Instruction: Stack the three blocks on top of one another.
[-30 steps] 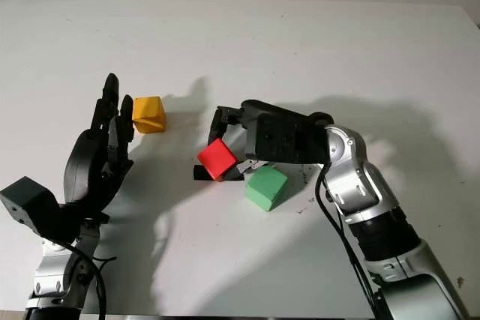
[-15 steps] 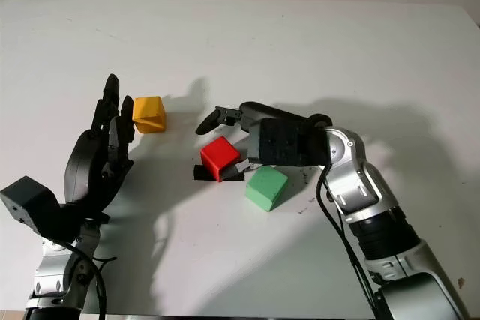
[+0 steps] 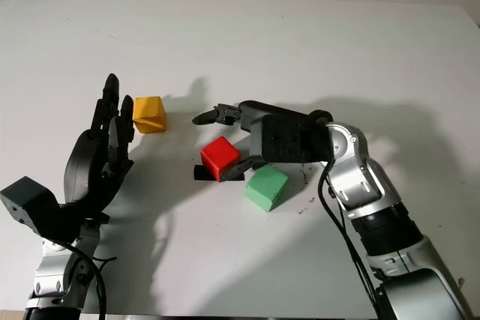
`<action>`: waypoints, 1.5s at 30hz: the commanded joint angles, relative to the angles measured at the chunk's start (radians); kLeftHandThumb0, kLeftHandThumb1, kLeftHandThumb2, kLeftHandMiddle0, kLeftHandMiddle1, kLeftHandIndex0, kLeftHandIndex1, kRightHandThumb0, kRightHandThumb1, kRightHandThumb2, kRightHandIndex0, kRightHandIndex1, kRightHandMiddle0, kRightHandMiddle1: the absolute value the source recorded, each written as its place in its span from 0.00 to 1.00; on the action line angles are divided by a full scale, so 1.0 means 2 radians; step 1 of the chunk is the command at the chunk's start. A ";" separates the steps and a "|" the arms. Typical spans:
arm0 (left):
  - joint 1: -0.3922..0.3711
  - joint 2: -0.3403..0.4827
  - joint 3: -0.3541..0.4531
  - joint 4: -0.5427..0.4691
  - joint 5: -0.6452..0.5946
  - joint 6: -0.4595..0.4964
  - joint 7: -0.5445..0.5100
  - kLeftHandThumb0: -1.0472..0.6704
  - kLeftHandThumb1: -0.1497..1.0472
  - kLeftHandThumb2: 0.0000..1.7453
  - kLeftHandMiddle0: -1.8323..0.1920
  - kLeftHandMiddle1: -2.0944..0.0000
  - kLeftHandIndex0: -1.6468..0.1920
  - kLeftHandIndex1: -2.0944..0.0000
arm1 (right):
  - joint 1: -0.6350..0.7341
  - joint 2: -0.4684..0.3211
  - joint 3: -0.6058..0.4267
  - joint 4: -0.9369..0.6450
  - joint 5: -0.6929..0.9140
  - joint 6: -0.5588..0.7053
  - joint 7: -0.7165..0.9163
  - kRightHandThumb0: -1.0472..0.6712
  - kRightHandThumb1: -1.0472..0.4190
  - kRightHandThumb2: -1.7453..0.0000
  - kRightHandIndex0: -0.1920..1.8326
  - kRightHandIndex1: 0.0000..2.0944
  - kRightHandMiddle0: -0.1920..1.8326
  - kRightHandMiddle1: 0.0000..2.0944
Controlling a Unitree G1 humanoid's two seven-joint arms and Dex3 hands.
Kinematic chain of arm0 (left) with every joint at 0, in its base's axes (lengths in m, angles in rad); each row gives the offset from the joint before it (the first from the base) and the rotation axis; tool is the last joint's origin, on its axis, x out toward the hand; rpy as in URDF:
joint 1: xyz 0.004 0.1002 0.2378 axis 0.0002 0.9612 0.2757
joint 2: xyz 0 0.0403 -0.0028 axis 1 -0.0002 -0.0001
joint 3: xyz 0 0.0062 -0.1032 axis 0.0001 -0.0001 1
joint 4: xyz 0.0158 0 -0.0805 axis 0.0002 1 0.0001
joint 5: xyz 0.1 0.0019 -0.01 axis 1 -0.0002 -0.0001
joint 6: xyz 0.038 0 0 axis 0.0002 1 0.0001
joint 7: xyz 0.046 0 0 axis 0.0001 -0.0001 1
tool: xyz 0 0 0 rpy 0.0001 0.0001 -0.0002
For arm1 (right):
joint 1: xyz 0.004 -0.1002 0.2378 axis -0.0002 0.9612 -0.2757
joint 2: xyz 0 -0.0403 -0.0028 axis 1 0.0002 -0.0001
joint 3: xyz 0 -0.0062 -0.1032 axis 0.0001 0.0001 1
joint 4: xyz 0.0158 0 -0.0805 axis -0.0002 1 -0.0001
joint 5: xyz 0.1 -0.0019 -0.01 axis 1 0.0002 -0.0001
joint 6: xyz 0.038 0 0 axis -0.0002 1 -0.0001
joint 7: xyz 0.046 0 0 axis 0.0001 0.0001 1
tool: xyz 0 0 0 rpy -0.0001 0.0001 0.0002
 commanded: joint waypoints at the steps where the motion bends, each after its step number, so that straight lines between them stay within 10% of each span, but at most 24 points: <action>1: 0.004 0.001 0.003 -0.010 0.001 0.003 0.003 0.16 1.00 0.36 1.00 1.00 1.00 1.00 | -0.011 -0.006 -0.019 -0.012 0.011 0.011 -0.004 0.16 0.06 0.96 0.01 0.01 0.05 0.07; 14: -0.001 0.008 0.010 -0.006 -0.001 0.000 -0.003 0.16 1.00 0.36 1.00 1.00 1.00 1.00 | 0.039 0.025 -0.135 -0.023 0.087 -0.002 -0.137 0.16 0.00 0.63 0.01 0.02 0.02 0.02; 45: -0.003 0.012 0.013 0.005 -0.002 -0.004 -0.013 0.17 1.00 0.37 1.00 1.00 1.00 1.00 | 0.220 0.174 -0.161 -0.029 0.166 -0.009 -0.280 0.16 0.00 0.57 0.00 0.00 0.00 0.00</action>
